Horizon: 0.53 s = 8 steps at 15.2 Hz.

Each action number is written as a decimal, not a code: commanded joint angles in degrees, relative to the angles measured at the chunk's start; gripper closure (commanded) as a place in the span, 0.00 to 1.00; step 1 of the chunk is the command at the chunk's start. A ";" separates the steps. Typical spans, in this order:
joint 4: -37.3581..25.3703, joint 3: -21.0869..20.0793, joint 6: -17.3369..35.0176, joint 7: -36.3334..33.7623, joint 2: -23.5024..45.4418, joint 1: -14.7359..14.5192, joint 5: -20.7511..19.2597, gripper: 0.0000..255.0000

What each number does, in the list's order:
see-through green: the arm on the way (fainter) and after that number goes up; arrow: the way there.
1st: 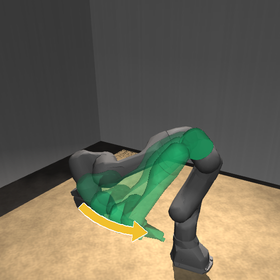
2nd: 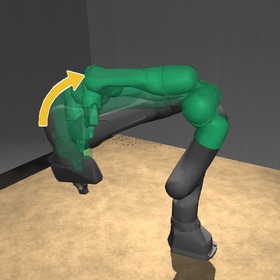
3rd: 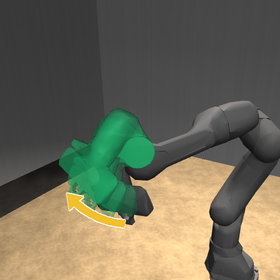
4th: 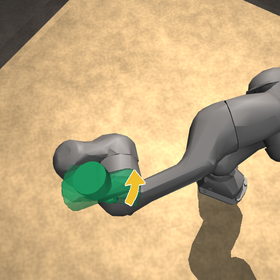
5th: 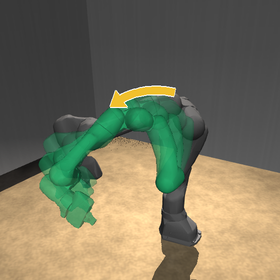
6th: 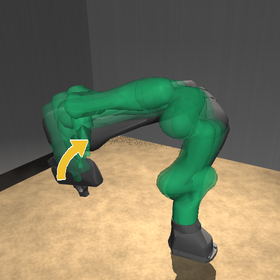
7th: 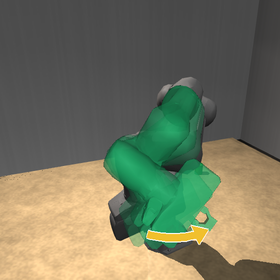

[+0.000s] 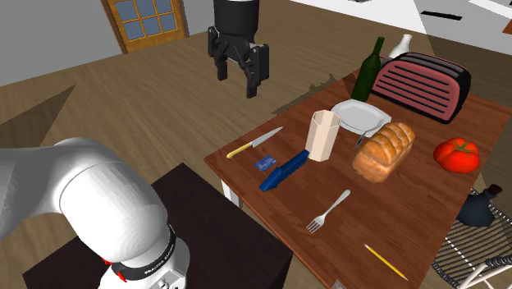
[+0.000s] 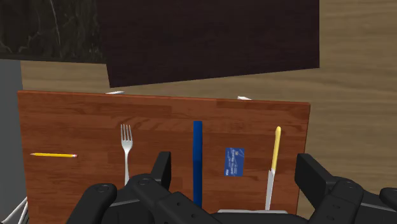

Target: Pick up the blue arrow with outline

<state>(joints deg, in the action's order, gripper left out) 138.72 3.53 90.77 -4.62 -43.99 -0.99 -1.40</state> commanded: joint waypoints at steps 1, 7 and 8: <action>0.00 0.00 0.00 0.00 0.00 0.00 0.00 0.00; 5.15 1.53 11.85 1.34 7.62 0.14 -0.50 0.00; 5.74 1.79 13.85 1.57 9.19 0.14 -0.54 0.00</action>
<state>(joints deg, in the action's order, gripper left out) 143.59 5.06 102.45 -3.27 -36.14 -0.88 -1.88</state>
